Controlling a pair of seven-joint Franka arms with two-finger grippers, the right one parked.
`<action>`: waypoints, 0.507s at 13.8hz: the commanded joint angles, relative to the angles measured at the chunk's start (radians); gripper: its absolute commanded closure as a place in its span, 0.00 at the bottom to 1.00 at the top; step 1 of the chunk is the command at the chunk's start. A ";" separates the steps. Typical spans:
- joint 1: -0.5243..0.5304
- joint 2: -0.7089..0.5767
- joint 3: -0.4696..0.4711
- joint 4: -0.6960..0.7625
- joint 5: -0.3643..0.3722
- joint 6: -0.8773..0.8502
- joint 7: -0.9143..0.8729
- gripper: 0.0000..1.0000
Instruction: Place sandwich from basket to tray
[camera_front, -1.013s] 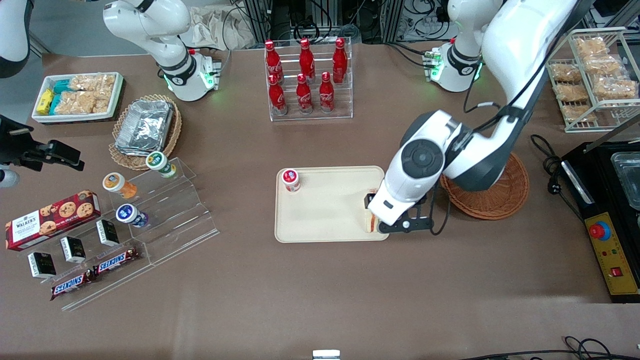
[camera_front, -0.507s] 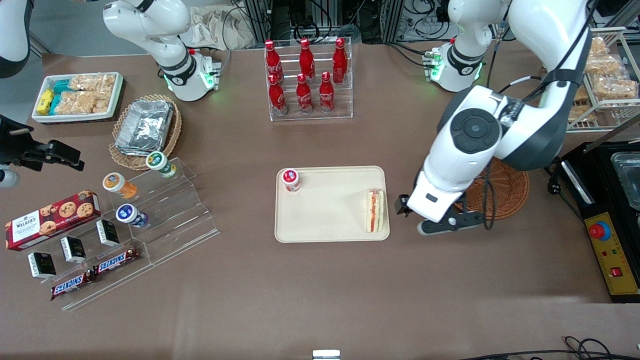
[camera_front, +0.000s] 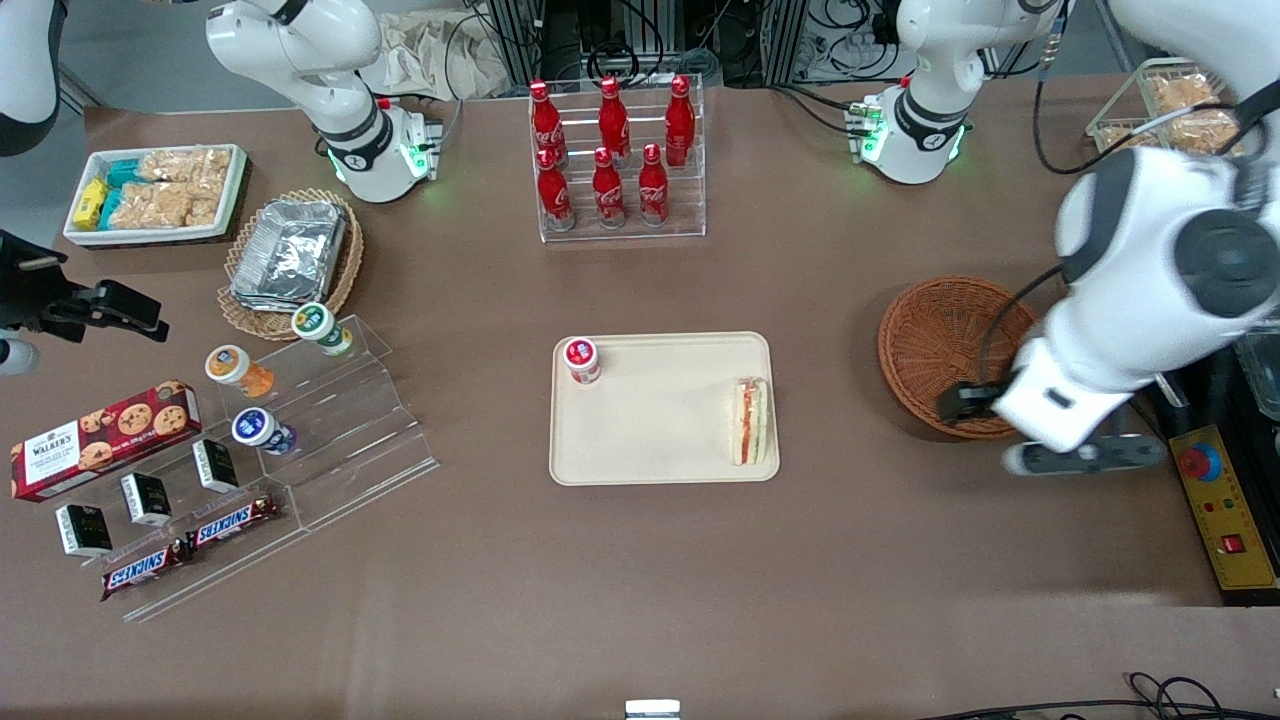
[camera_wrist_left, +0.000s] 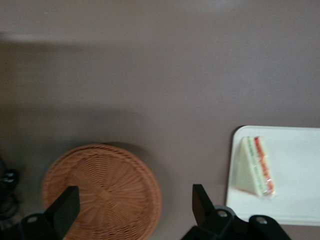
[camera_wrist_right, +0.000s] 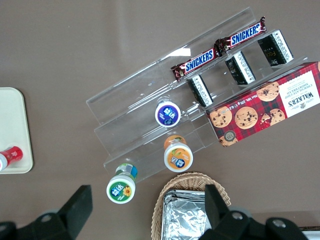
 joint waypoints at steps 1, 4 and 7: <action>-0.055 -0.083 0.168 -0.052 -0.070 -0.024 0.153 0.00; -0.147 -0.115 0.349 -0.065 -0.101 -0.039 0.232 0.00; -0.187 -0.123 0.431 -0.061 -0.124 -0.056 0.300 0.00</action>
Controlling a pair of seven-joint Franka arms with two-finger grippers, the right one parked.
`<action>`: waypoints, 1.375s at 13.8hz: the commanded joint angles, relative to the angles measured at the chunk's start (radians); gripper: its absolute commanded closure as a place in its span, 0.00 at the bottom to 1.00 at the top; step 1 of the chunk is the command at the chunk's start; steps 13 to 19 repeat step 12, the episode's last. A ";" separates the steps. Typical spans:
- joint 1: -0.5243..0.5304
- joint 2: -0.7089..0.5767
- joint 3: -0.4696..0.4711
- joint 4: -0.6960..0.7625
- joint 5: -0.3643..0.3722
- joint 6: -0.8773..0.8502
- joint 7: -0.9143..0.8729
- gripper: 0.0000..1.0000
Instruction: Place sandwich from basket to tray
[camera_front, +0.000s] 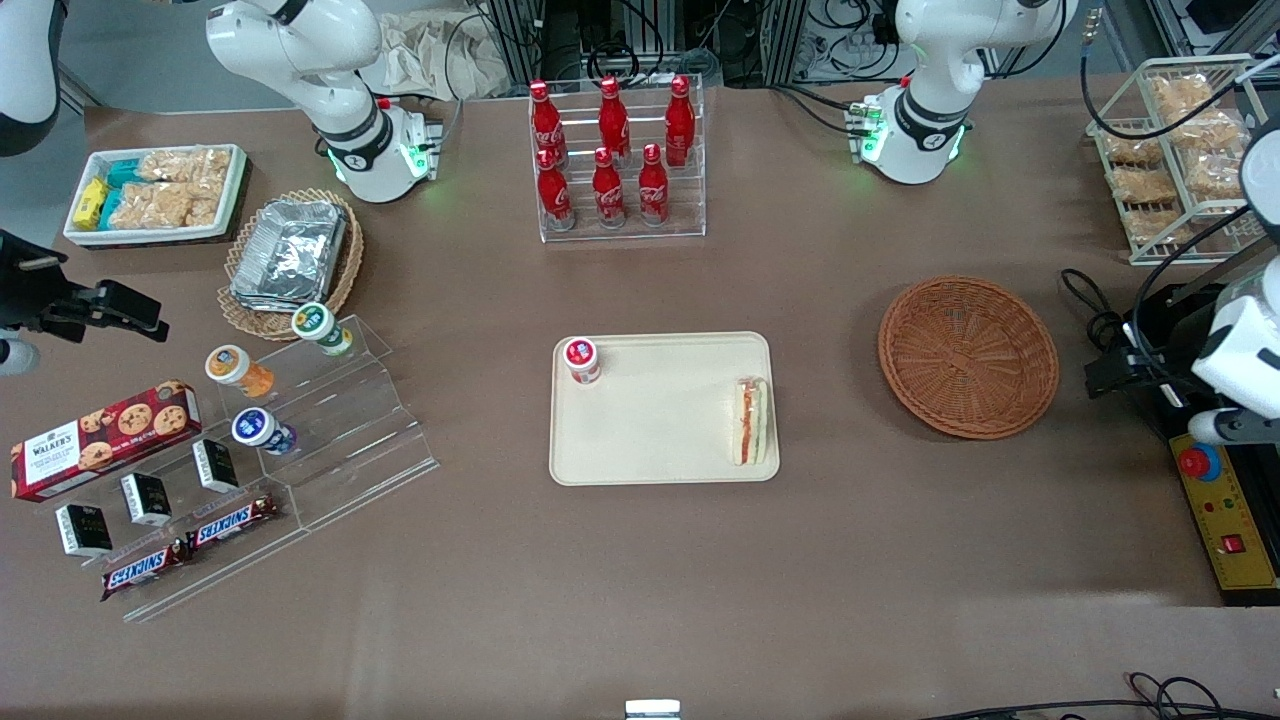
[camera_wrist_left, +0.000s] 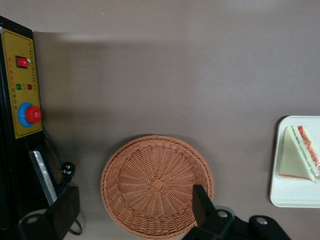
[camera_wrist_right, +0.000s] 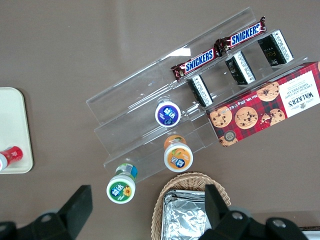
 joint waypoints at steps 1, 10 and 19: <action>-0.029 -0.029 0.039 -0.021 -0.017 -0.022 0.042 0.00; -0.023 -0.026 0.037 -0.015 -0.019 -0.024 0.045 0.00; -0.023 -0.028 0.035 -0.012 -0.017 -0.025 0.047 0.00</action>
